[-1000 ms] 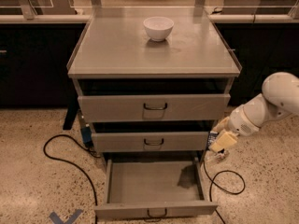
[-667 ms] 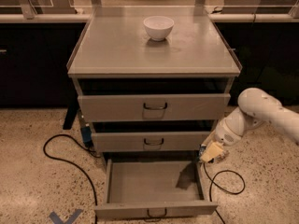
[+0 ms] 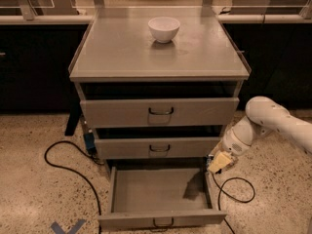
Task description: Place rxbar blueberry into bottom drawer
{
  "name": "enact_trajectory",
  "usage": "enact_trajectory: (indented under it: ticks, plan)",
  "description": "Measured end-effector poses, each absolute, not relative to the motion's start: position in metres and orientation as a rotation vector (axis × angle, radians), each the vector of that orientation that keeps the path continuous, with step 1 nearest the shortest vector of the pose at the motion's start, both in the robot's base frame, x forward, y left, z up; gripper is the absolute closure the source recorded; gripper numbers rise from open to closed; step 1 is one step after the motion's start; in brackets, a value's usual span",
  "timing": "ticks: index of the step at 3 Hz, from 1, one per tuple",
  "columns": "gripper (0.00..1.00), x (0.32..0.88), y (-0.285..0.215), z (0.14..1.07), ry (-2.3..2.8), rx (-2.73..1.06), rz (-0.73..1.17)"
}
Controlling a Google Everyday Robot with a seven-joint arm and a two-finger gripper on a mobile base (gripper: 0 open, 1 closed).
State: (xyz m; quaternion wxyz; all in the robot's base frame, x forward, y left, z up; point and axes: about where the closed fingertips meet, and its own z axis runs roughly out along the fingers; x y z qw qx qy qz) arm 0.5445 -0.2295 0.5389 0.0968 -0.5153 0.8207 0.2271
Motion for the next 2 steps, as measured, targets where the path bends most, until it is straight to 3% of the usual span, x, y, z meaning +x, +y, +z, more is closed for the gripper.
enact_trajectory:
  ticks: [2]
  plan:
    - [1.00, 0.550, -0.172, 0.443, 2.499, -1.518, 0.705]
